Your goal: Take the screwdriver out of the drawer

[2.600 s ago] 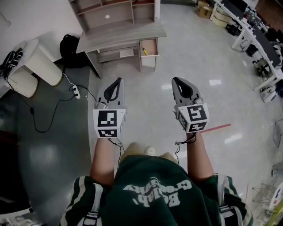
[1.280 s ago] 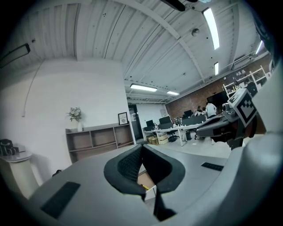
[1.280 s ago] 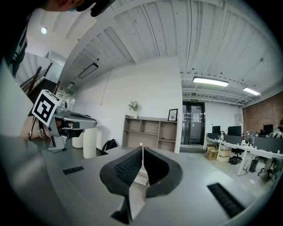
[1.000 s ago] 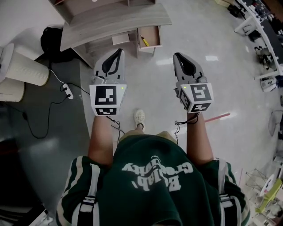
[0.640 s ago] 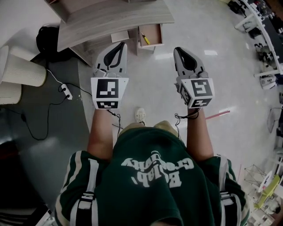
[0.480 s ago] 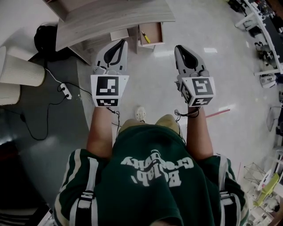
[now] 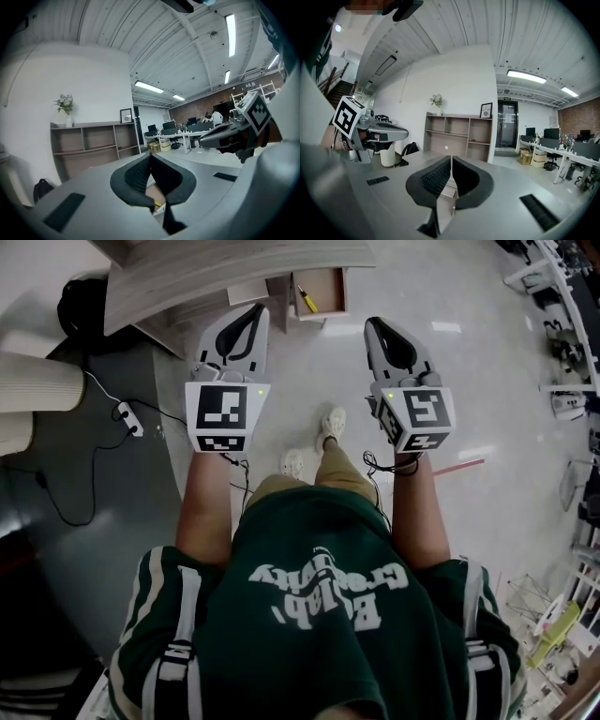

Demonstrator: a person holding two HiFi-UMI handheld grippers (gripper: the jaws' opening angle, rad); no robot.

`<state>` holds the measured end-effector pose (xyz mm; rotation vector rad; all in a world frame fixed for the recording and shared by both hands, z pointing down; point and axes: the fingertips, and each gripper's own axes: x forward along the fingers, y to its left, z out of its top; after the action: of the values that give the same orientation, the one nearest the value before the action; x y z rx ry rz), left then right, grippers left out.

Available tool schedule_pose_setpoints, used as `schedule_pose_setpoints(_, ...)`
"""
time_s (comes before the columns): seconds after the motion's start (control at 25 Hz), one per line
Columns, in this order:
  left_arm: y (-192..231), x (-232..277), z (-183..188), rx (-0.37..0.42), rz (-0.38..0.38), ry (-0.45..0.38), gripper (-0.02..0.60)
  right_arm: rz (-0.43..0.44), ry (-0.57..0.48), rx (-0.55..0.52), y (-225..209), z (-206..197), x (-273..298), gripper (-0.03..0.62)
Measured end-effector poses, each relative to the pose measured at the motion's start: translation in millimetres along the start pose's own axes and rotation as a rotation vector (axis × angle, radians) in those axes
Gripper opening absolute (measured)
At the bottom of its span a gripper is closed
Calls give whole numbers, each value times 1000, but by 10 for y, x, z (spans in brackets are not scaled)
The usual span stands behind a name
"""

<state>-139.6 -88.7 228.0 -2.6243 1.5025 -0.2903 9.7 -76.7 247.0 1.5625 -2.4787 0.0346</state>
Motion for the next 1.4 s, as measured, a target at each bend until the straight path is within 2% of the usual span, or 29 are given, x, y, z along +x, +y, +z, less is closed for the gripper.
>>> schedule_pose_setpoints(0.28, 102, 621, -62, 13, 24, 15, 18, 57, -11, 9, -387, -49, 590, 37)
schedule_pose_setpoints(0.68, 225, 2024, -381, -3, 80, 64, 18, 157, -12, 8, -1320, -393, 1794, 37)
schedule_pose_setpoints(0.84, 197, 2605, -594, -16, 100, 77, 18, 200, -37, 36, -1719, -695, 2212, 37)
schedule_pose_setpoints(1.0, 268, 3074, -821, -9, 114, 83, 18, 238, -39, 69, -1917, -1023, 2626, 37)
schedule_pose_setpoints(1.16, 356, 3394, -1109, -5, 103, 87, 18, 255, -4, 89, -1907, -1420, 2965, 37)
schedule_pose_setpoints(1.4, 546, 3789, -1780, 3, 40, 103, 18, 245, 80, 108, -1793, -2163, 3490, 37)
